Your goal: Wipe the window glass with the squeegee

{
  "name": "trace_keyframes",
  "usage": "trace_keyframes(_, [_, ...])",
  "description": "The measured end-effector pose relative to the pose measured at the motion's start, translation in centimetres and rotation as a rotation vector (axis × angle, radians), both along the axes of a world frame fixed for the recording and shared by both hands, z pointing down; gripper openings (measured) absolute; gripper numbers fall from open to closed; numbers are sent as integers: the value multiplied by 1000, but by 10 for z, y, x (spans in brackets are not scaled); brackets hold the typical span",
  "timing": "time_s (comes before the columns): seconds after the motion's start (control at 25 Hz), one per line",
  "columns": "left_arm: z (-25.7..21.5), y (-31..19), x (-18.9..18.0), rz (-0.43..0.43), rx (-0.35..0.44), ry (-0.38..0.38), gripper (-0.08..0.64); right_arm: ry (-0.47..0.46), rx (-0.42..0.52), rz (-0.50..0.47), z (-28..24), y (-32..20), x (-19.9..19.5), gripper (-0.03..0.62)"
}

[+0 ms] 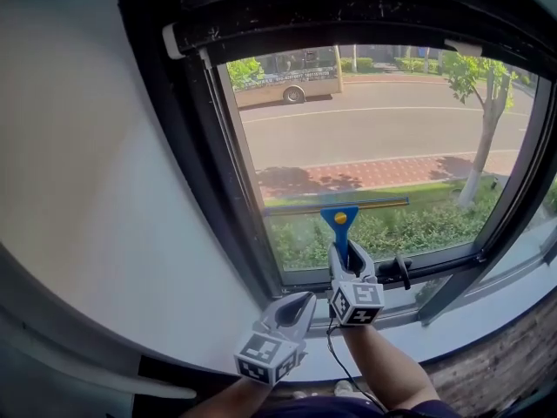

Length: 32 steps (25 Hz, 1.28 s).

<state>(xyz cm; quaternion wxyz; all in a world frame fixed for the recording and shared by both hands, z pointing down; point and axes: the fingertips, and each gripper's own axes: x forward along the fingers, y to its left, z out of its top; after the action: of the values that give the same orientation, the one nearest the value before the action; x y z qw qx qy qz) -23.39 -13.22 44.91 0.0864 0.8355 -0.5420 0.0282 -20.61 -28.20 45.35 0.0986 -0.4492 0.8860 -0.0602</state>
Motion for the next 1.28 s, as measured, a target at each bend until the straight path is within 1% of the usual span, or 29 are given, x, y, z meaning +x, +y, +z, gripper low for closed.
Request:
trace_keyframes(0.48, [8, -5, -7, -19, -28, -34, 3, 62, -101, -17, 65, -4, -5, 149])
trace_keyframes(0.6, [10, -8, -5, -3, -41, -25, 3, 78, -129, -18, 83, -6, -4, 149])
trace_keyframes(0.68, [12, -8, -12, -21, -48, -28, 3, 83, -149, -33, 95, -7, -11, 149])
trace_keyframes(0.76, [11, -7, -23, -63, -43, -31, 3, 87, -161, -73, 102, -7, -27, 149])
trace_keyframes(0.84, [11, -8, -25, -82, -31, -27, 3, 100, -171, -89, 106, -6, -29, 149])
trace_keyframes(1.0, [21, -12, -20, -47, -60, -17, 3, 158, -248, -50, 133, -5, -14, 149])
trace_keyframes(1.12, [27, -16, -19, -47, -81, -25, 3, 173, -275, -75, 152, -8, -15, 149])
trace_keyframes(1.28, [26, -25, -21, -44, -79, -23, 3, 192, -310, -93, 168, -8, -15, 148])
